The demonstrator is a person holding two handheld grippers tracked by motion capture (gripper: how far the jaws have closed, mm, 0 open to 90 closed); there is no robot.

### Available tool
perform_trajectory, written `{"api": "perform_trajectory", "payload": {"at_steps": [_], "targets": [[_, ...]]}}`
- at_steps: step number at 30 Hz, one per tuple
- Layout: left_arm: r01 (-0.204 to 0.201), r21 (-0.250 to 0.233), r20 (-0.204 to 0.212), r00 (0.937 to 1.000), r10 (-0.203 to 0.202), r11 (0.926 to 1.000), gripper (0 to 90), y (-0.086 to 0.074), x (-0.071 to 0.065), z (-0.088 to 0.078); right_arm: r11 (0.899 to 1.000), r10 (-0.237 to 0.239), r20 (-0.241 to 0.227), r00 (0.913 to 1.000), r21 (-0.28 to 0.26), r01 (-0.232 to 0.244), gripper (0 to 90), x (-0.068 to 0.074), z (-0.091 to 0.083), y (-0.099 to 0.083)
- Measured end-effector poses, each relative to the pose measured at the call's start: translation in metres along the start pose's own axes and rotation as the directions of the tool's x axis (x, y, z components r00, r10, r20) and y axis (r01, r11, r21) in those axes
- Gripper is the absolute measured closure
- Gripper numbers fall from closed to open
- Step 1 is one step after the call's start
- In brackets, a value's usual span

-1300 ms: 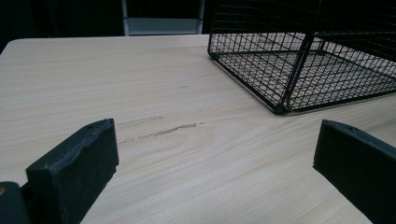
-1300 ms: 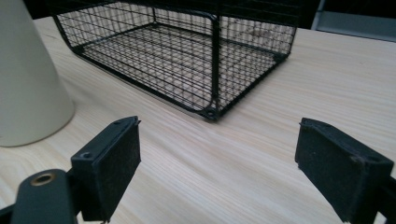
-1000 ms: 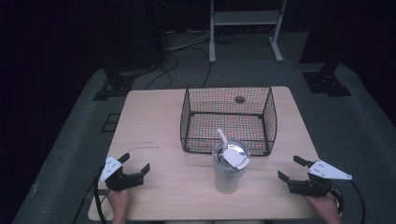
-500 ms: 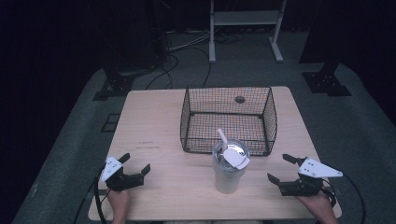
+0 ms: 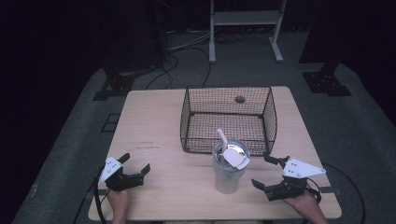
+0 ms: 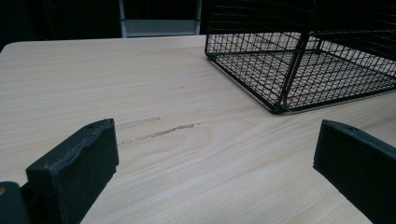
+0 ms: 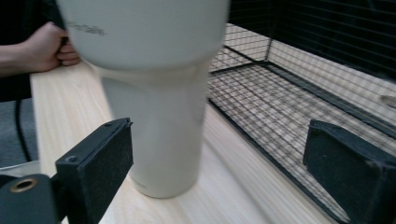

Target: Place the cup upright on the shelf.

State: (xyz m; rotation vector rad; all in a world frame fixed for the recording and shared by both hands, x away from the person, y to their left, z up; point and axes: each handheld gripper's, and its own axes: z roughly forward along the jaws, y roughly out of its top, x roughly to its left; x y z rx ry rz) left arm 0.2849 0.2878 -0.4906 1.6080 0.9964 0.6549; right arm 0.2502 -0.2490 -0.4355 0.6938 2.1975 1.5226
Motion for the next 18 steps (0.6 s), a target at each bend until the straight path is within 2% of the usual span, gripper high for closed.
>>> {"api": "perform_trajectory", "payload": {"at_steps": [7,15,18], "targets": [[0.000,-0.001,0.000,1.0000,0.000,1.0000,0.0,0.000,0.000,0.000,1.000,0.008,-0.061,0.9981,0.011,-0.007,5.6,0.010,0.018,0.000],[0.000,-0.002,0.002,1.0000,0.000,1.0000,0.0,0.000,0.000,0.000,1.000,0.030,-0.102,0.9943,-0.005,-0.031,5.6,0.014,0.036,0.002],[0.000,-0.003,0.003,1.0000,0.000,1.0000,0.0,0.000,0.000,0.000,0.999,0.033,-0.102,0.9943,-0.008,-0.034,5.5,0.015,0.040,0.002]]}}
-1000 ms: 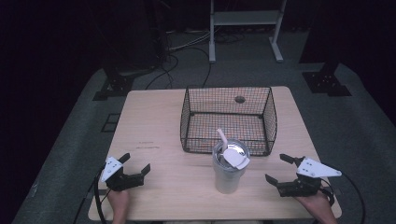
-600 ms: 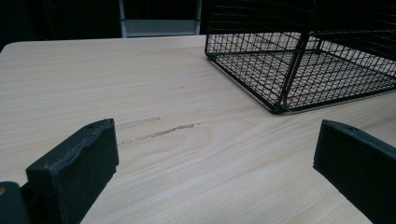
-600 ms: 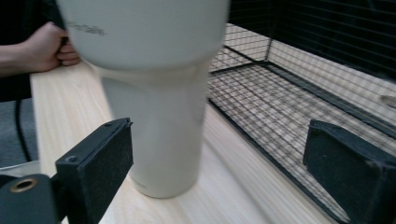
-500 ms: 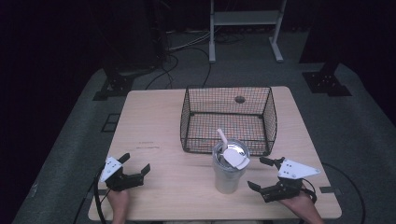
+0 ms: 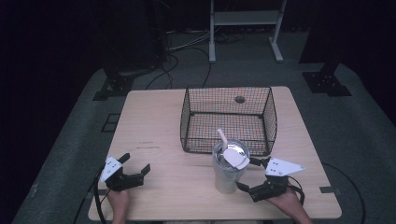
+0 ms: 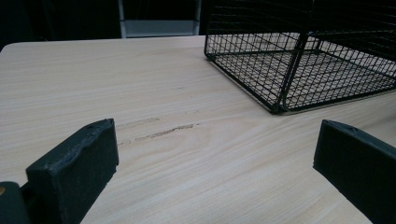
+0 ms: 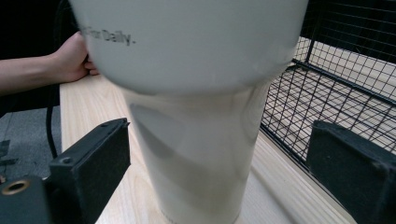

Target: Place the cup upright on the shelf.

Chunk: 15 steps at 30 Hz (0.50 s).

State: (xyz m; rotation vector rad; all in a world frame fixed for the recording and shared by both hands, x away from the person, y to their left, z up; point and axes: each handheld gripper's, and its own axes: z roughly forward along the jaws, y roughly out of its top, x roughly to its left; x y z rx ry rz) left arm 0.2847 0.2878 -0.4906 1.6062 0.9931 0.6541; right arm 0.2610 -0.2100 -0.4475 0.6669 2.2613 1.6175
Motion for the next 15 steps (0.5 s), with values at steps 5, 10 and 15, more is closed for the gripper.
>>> {"api": "perform_trajectory", "payload": {"at_steps": [5,10,15], "targets": [[0.000,0.000,0.000,1.0000,0.000,1.0000,0.0,0.000,0.000,0.000,1.000,0.011,-0.016,0.9998,-0.012,-0.011,5.4,0.001,0.010,-0.001],[0.000,0.000,0.000,1.0000,0.000,1.0000,0.0,0.000,0.000,0.000,1.000,0.011,-0.023,0.9997,-0.018,-0.011,3.1,0.003,0.019,0.000],[0.000,0.000,0.001,1.0000,0.000,1.0000,0.0,0.000,0.000,0.000,1.000,-0.005,-0.022,0.9997,-0.025,0.005,2.9,0.007,0.030,-0.001]]}}
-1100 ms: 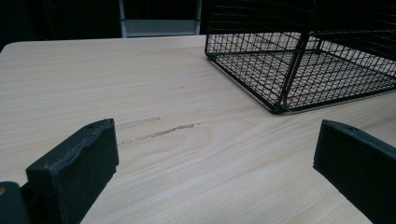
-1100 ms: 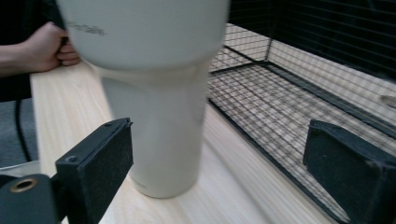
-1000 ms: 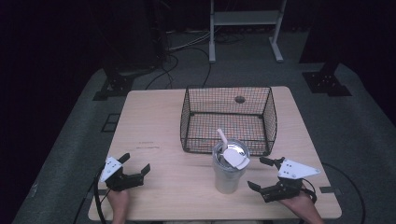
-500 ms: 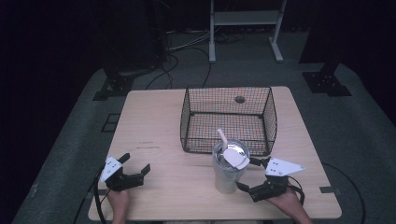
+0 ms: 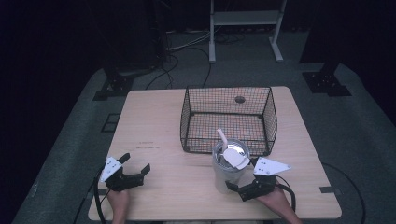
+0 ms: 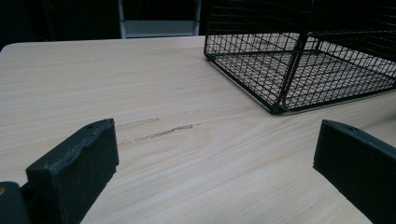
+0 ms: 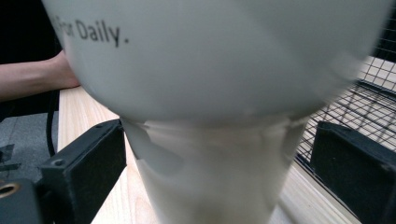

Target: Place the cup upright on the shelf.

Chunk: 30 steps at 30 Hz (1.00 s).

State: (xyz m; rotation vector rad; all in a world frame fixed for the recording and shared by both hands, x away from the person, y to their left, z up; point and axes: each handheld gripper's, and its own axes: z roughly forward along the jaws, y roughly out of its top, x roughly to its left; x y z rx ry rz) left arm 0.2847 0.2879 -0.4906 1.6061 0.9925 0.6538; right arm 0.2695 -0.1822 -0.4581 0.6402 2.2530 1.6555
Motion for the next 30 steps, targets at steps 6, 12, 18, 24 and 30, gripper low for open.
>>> {"api": "perform_trajectory", "payload": {"at_steps": [6,12,18,24,30], "targets": [[-0.001,0.000,0.000,1.0000,0.001,1.0000,0.0,0.000,0.000,0.000,1.000,-0.003,0.002,1.0000,-0.014,0.003,2.9,0.004,0.008,-0.001],[-0.001,-0.001,0.001,1.0000,0.001,1.0000,0.0,0.000,0.000,0.000,1.000,0.013,0.016,0.9998,-0.027,-0.013,3.0,0.005,0.015,-0.001],[-0.002,0.000,0.002,1.0000,0.002,1.0000,0.0,0.000,0.000,0.000,0.998,0.015,0.015,0.9998,-0.055,-0.014,3.4,0.006,0.019,-0.002],[-0.002,0.000,0.002,1.0000,0.002,1.0000,0.0,0.000,0.001,0.000,0.997,0.009,0.019,0.9998,-0.073,-0.007,7.0,0.006,0.021,-0.003],[-0.002,-0.001,0.002,1.0000,0.002,1.0000,0.0,0.000,0.001,0.000,0.997,0.019,0.019,0.9996,-0.077,-0.018,8.2,0.006,0.020,-0.003]]}}
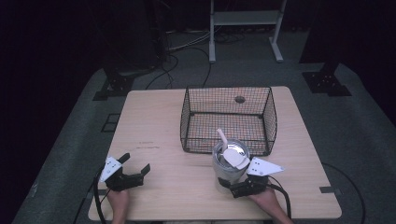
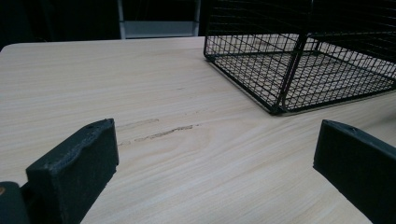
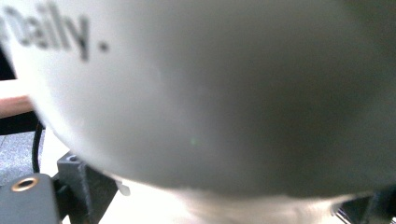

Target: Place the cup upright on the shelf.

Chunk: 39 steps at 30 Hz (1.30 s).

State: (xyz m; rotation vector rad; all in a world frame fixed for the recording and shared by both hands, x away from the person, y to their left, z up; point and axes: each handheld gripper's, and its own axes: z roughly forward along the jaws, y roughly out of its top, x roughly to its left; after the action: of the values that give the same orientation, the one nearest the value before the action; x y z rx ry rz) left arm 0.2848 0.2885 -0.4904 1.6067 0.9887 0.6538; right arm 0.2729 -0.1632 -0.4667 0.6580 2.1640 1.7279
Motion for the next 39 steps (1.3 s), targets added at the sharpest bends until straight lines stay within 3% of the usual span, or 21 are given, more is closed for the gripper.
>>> {"api": "perform_trajectory", "payload": {"at_steps": [10,18,23,24,30,39], "targets": [[0.000,0.001,0.001,1.0000,0.000,1.0000,0.0,0.000,0.000,0.000,1.000,-0.011,0.000,0.9999,0.019,0.011,8.6,-0.001,0.000,0.003],[-0.004,0.003,0.002,1.0000,0.004,1.0000,0.0,0.000,0.000,-0.001,0.999,0.018,-0.010,0.9998,0.028,-0.018,8.7,-0.004,-0.004,0.005],[-0.002,0.001,0.001,1.0000,0.002,1.0000,0.0,0.000,0.000,0.000,1.000,0.018,-0.024,0.9996,0.006,-0.018,8.8,-0.006,-0.007,0.010],[-0.001,0.002,0.001,1.0000,0.001,1.0000,0.0,0.000,0.000,0.000,1.000,0.016,-0.037,0.9992,-0.012,-0.017,8.9,-0.007,-0.008,0.015],[-0.001,0.003,0.000,1.0000,0.001,1.0000,0.0,0.000,0.000,-0.001,1.000,0.011,-0.053,0.9986,-0.006,-0.011,8.9,-0.008,-0.007,0.027],[0.000,0.000,0.002,1.0000,0.000,1.0000,0.0,0.000,0.000,-0.001,0.998,-0.048,-0.083,0.9954,-0.032,0.045,8.9,-0.014,0.000,0.070]]}}
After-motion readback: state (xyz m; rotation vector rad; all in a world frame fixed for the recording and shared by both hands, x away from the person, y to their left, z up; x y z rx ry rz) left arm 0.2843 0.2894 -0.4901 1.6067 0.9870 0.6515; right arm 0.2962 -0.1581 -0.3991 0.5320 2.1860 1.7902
